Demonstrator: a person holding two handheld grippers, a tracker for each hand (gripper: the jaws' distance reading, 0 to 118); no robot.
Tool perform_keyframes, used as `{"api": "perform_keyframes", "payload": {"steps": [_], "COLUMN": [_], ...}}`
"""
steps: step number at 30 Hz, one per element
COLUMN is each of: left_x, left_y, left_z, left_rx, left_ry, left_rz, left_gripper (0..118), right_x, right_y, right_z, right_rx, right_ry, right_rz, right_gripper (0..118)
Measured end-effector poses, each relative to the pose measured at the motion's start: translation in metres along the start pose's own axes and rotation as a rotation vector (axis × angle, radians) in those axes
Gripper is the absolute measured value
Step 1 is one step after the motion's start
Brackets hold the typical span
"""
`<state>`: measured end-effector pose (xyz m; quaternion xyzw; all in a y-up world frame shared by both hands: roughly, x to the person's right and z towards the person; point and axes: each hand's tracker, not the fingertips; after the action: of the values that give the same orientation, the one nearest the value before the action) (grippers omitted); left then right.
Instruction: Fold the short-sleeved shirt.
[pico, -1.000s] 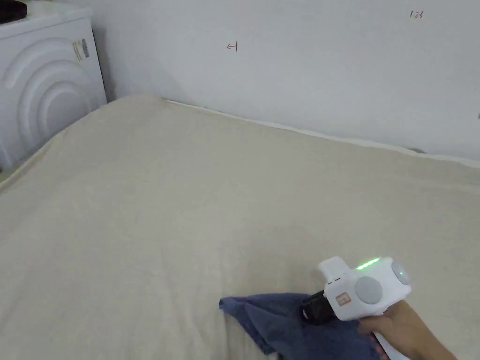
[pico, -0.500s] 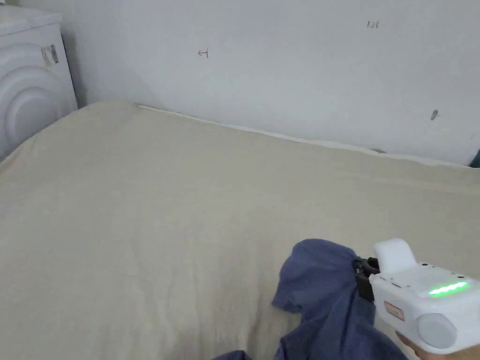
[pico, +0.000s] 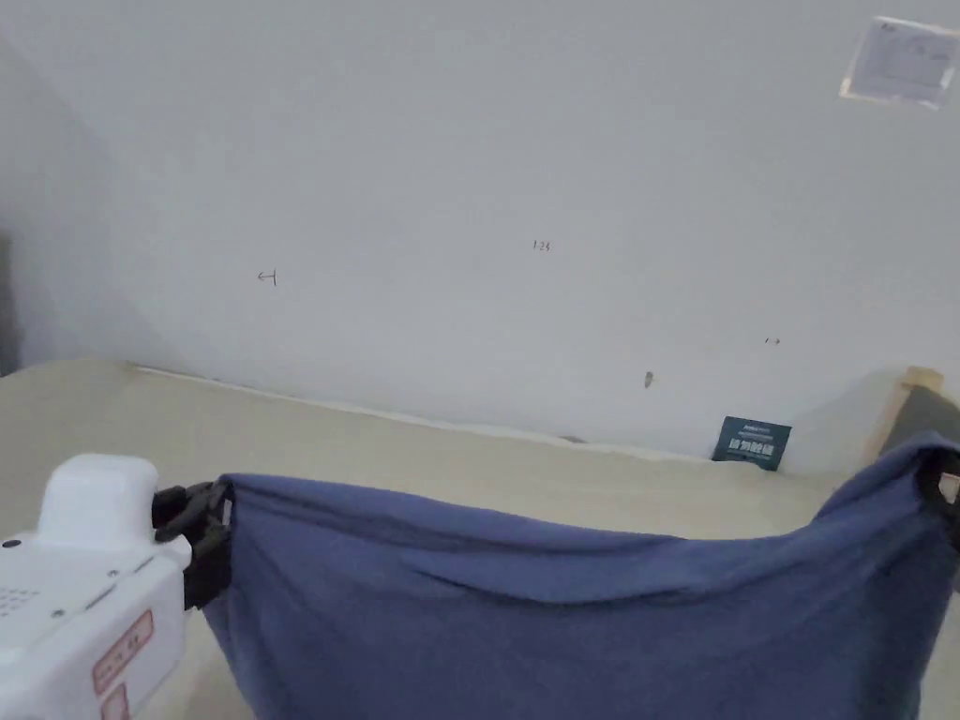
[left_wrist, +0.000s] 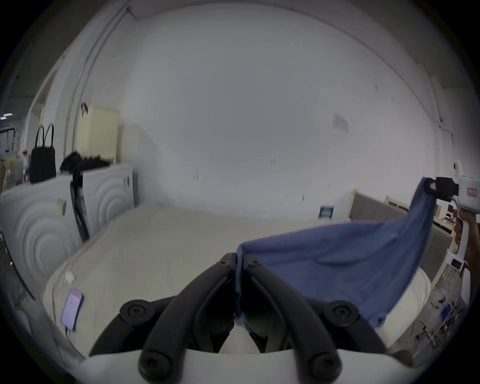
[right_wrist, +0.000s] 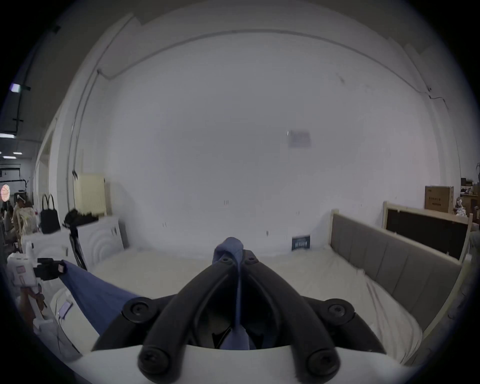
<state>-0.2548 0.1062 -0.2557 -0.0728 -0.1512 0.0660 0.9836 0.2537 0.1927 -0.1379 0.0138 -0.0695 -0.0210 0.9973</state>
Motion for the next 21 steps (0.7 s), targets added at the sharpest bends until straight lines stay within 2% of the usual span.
{"api": "perform_keyframes", "payload": {"steps": [2, 4, 7, 10, 13, 15, 17, 19, 21], "left_x": [0.000, 0.001, -0.001, -0.012, -0.014, -0.017, -0.021, -0.026, -0.031], "left_y": [0.032, 0.061, 0.094, 0.117, 0.132, 0.137, 0.140, 0.143, 0.145], "left_z": [0.000, -0.001, 0.003, 0.005, 0.002, -0.007, -0.020, -0.032, -0.044], "left_rx": [0.050, 0.077, 0.120, 0.136, 0.155, 0.160, 0.160, 0.160, 0.164], "left_ry": [-0.045, -0.033, -0.036, -0.070, -0.032, -0.035, -0.035, -0.047, -0.064], "left_rz": [0.049, 0.035, 0.062, 0.096, 0.064, 0.055, 0.051, 0.053, 0.059], "left_gripper": [4, 4, 4, 4, 4, 4, 4, 4, 4], "right_x": [0.000, -0.004, -0.007, -0.004, 0.000, 0.001, 0.007, 0.004, 0.005], "right_y": [0.028, 0.049, 0.071, 0.082, 0.087, 0.089, 0.084, 0.085, 0.084], "right_z": [0.011, 0.016, 0.022, 0.022, 0.007, -0.011, -0.025, -0.045, -0.065], "right_rx": [0.043, 0.080, 0.092, 0.120, 0.103, 0.067, 0.104, 0.069, 0.065], "right_ry": [-0.041, -0.067, -0.095, -0.104, -0.109, -0.066, -0.006, -0.049, -0.070], "right_rz": [0.029, 0.065, 0.072, 0.059, 0.054, 0.047, 0.009, -0.008, 0.013], "right_gripper": [1, 1, 1, 1, 1, 1, 1, 1, 1]}}
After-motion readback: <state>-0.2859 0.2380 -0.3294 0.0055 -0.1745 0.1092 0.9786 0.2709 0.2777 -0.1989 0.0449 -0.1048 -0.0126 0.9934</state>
